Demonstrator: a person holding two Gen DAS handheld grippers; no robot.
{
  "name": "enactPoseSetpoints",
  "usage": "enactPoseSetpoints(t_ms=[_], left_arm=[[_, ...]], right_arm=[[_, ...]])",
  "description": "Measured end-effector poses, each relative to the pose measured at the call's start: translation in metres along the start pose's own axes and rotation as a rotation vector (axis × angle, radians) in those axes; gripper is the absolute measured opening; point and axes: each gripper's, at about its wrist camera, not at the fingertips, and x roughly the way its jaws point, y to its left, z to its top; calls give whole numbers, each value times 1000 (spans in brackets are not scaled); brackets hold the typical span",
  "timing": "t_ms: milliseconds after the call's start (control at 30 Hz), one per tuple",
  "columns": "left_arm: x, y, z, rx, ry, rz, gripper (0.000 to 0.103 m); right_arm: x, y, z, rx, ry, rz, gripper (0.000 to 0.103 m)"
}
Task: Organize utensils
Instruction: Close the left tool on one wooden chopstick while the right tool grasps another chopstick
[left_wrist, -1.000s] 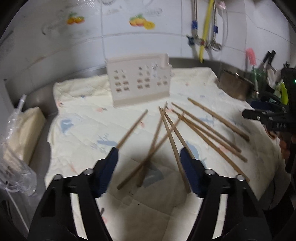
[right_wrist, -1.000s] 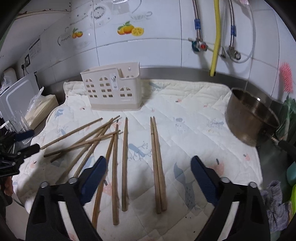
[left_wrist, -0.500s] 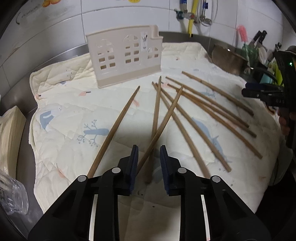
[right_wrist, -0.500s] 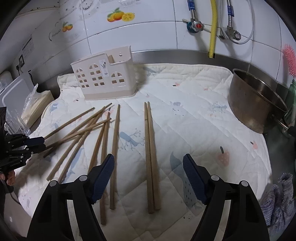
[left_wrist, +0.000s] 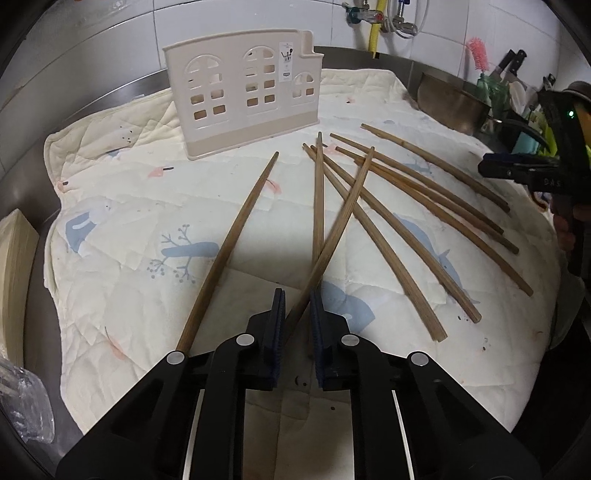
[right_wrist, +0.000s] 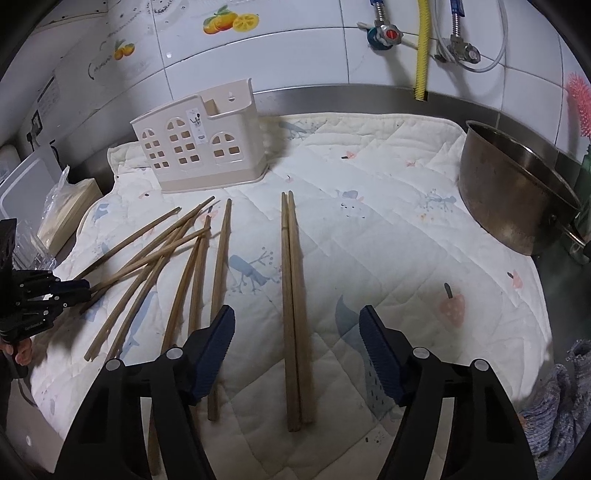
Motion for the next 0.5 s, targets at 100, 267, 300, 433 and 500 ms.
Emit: enactPoseSetpoints(t_ms=[100,267,300,433,500], left_arm=[[0,1,-1,-5,-5,-19,10],[-1,0,-1,-22,-13,-26,6],[-1,1,-1,-28,-15,-22,6],[-4,-1,0,-40,-27,-20,5],[-5,-2,0,-41,-29,-9,5]], right_arm=[[3,-1,-1,9,13,13,60],[6,-5,-5,26,26,25,52],[6,-5,-5,27,26,27,50],[5,-8,-7,40,21,23,46],[4,-11,-7,50,19,24,44]])
